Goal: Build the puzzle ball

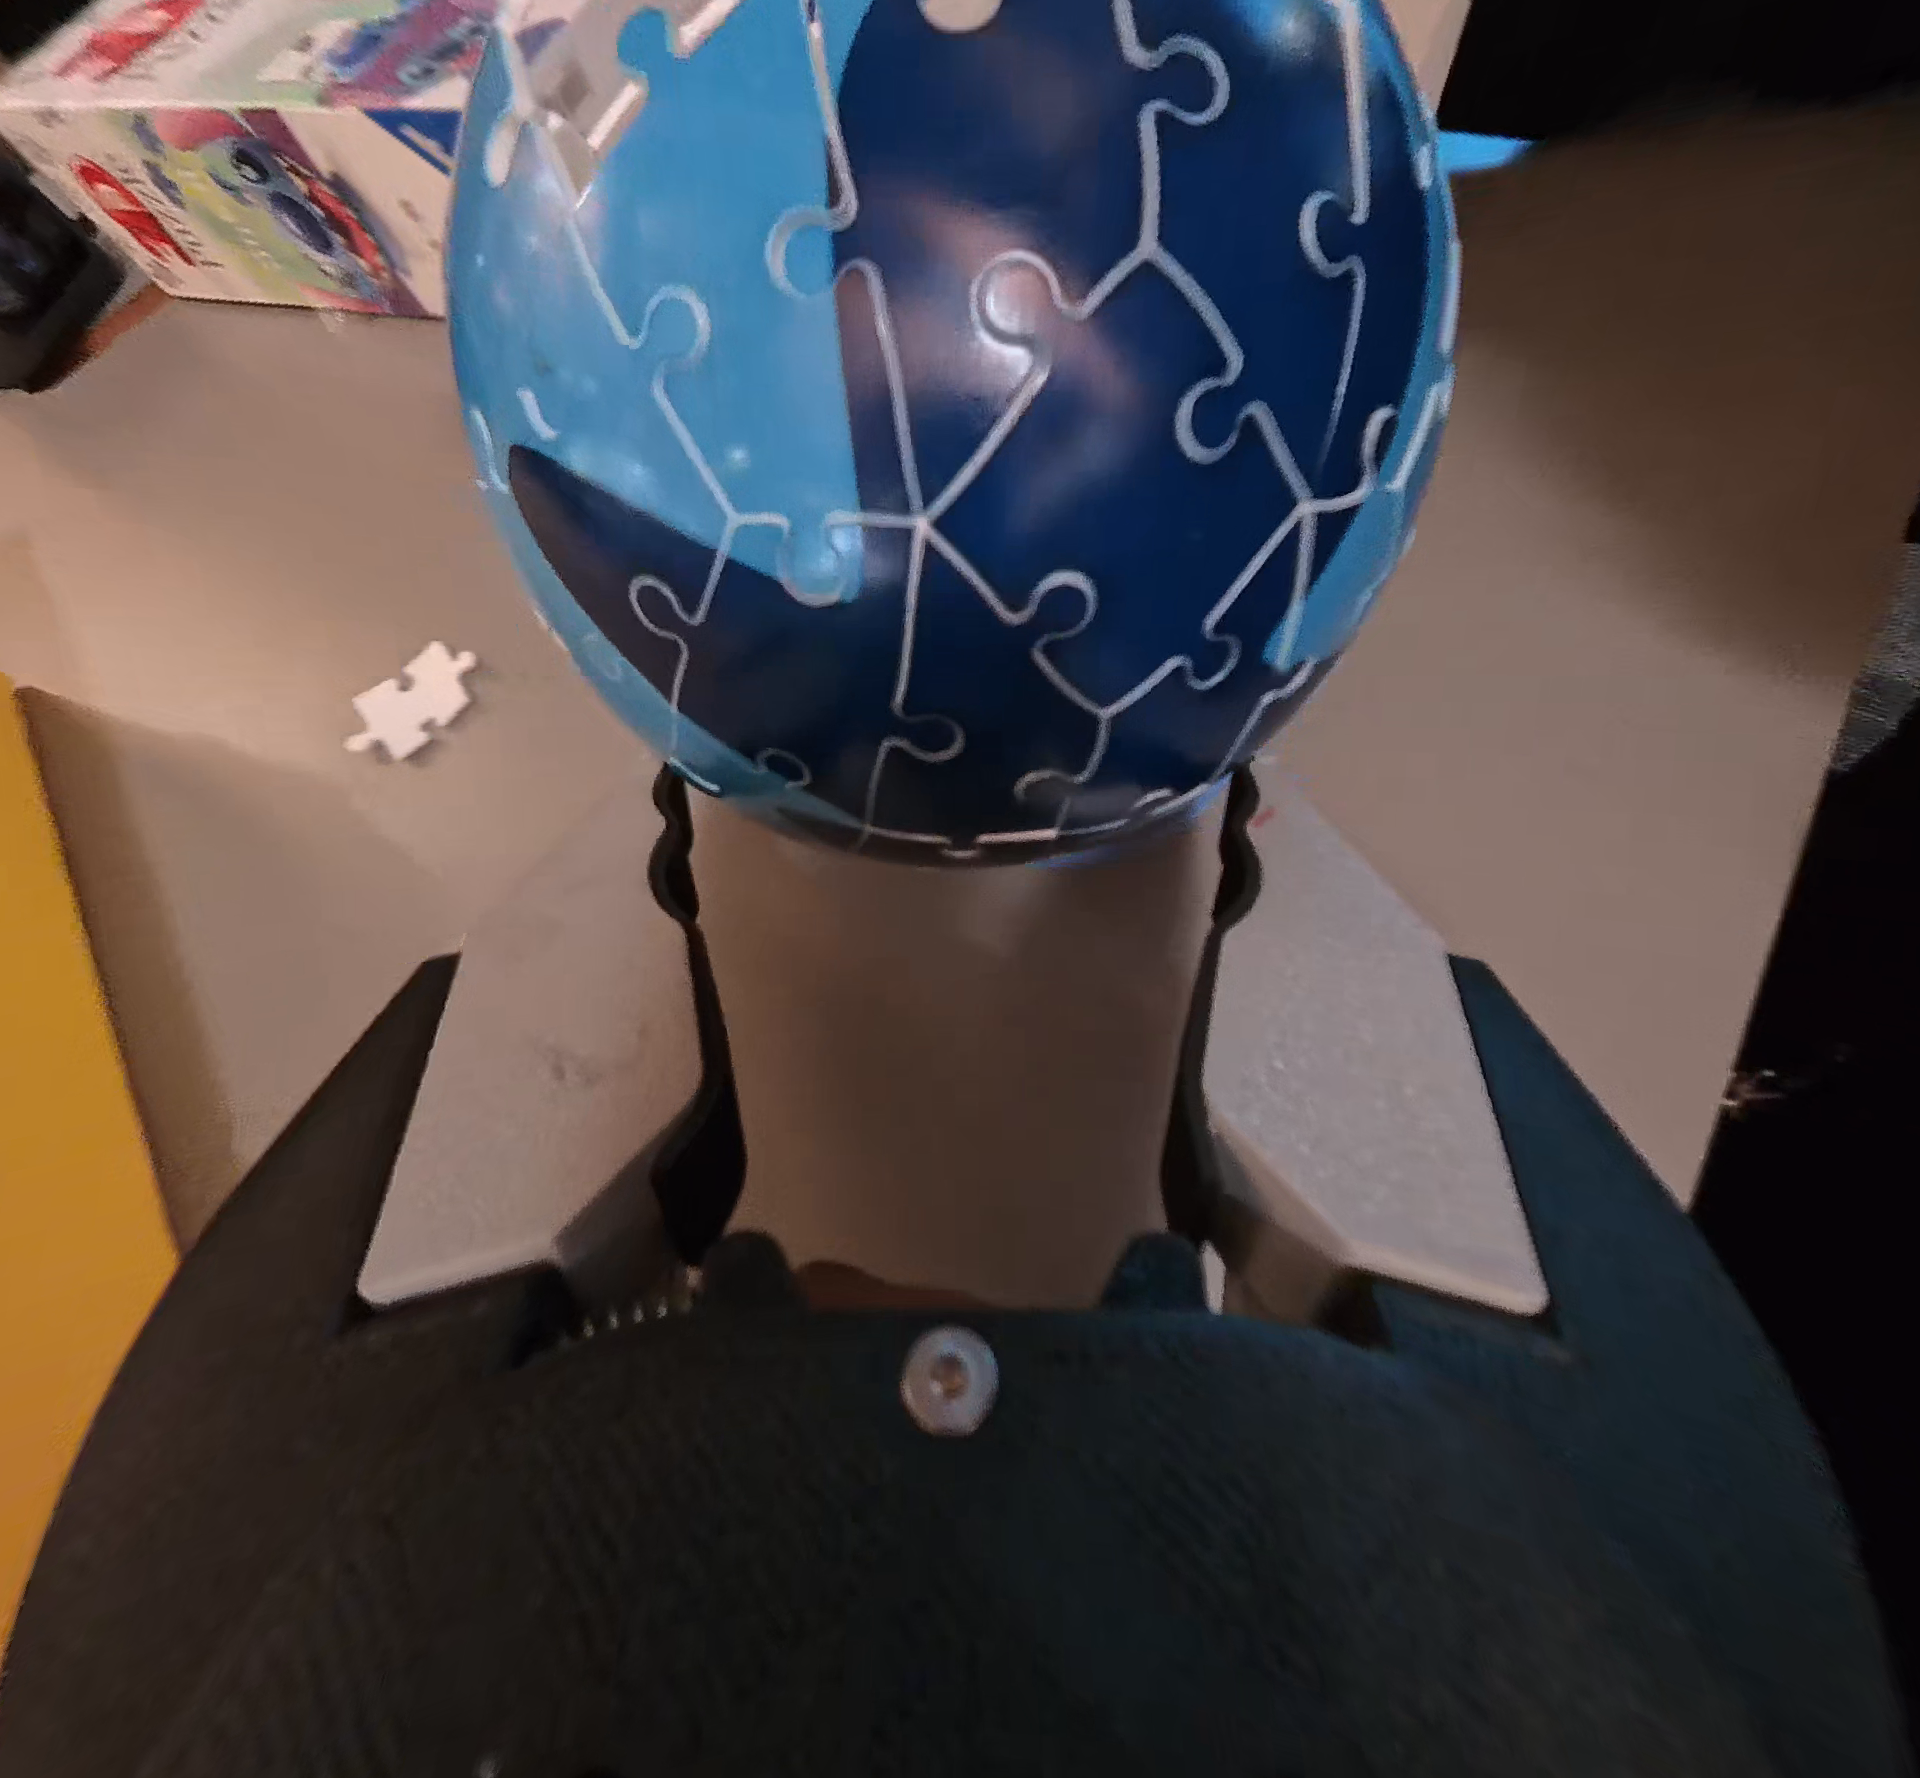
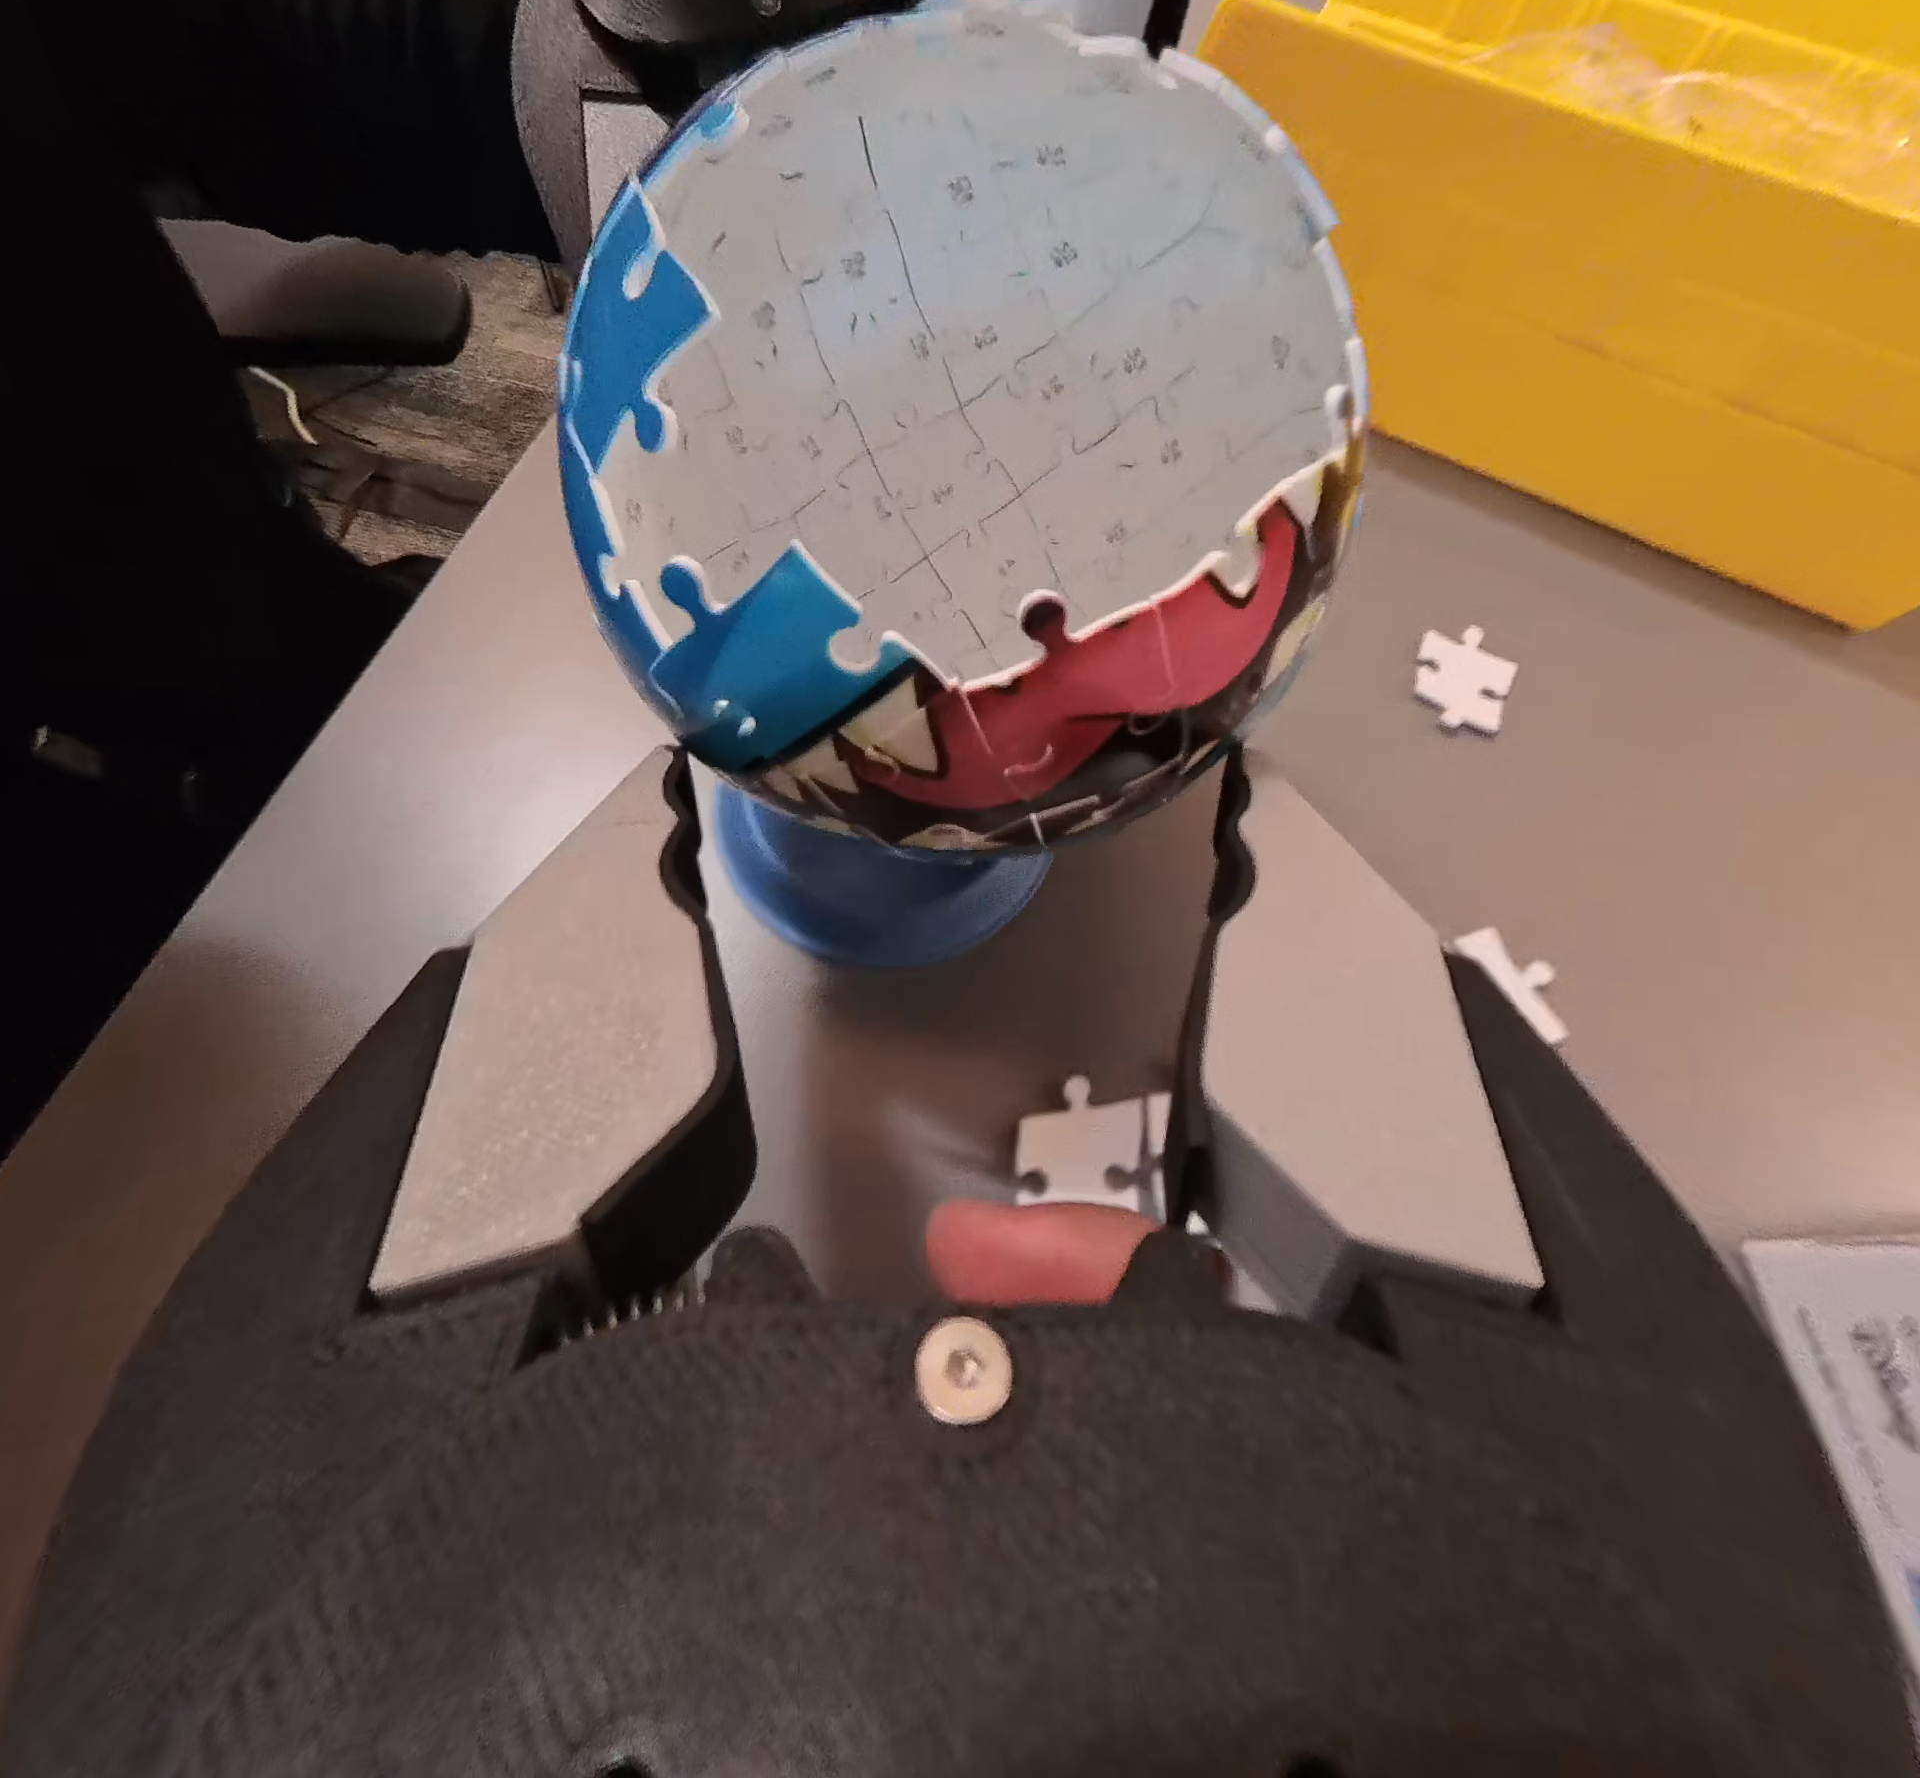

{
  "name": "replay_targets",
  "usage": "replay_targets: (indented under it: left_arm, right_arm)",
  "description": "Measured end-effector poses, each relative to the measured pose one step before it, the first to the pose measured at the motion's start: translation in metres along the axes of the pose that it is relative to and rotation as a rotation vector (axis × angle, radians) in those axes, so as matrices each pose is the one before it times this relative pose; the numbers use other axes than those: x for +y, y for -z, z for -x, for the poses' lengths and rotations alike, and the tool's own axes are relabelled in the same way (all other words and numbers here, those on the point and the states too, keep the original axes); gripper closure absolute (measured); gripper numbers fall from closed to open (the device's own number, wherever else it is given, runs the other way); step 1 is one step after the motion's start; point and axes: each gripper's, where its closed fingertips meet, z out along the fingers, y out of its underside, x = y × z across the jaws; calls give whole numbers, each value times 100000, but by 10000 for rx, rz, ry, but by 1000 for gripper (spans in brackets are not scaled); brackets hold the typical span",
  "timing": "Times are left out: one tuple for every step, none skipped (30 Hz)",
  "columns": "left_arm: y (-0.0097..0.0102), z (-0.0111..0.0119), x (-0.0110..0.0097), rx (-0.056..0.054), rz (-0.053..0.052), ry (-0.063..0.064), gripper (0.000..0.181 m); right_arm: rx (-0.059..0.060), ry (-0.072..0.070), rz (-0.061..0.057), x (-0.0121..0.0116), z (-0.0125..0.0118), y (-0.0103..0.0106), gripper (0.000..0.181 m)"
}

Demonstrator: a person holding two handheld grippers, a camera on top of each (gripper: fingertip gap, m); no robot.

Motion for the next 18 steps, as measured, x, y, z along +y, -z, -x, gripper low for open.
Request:
replay_targets:
  left_arm:
    - [-322, -402, 258, 17, 125, 43, 81]
    - [-303, -284, 347, -21, 162, 32, 81]
    - [-250, -190, 366, -53, 168, 19, 82]
    - [-175, -106, 298, -67, 110, 4, 82]
    - [-23, -38, 54, -122, -41, -34, 82]
    - [59, -42, 48, -76, -3, -7, 83]
    - [108, -107, 88, -12, 48, 27, 82]
    - [160, -154, 96, 40, 38, 23, 82]
    - [211, -172, 79, 66, -12, 6, 84]
    - [279, -213, 80, 123, -42, -22, 87]
    - [335, -72, 71, 79, -49, 25, 88]
    - [355, 119, 39, 31, -31, 75, 88]
    - [385, 195, 18, 49, -27, 103, 87]
    - [381, 352, -54, 12, -45, 97, 87]
    - [370, 464, -160, -19, -84, 55, 86]
    - [330, 386, -196, 76, -104, 30, 85]
    - [240, 153, -230, 242, -118, 60, 82]
    - [154, 3, -254, 320, -125, 82, 79]
  right_arm:
    - [-84, -71, 32, 420, 344, 161, 84]
    - [-68, -27, 76, 410, 241, 57, 84]
    - [-52, 18, 101, 335, 143, -45, 84]
    - [-62, 37, 96, 241, 90, -101, 84]
    - [-88, 19, 58, 163, 44, -62, 84]
    - [-103, -18, -6, 53, -13, 24, 84]
    - [-106, -47, -35, 50, -52, 100, 85]
    - [-69, -61, -50, 79, -75, 178, 89]
    - [7, -42, -28, 129, -136, 232, 92]
    - [77, -14, 2, 199, -195, 286, 95]
    - [111, -5, 2, 187, -217, 306, 98]
    - [181, -37, 8, 187, -336, 293, 98]
    - [223, -96, 31, 208, -413, 247, 99]
    - [197, -147, 18, 171, -373, 220, 99]
    - [64, -159, -66, 55, -106, 189, 101]
    - [-24, -128, -115, -30, 105, 200, 102]
    - [39, -67, -56, 40, 84, 208, 104]
    - [74, -25, -7, 105, 97, 178, 104]
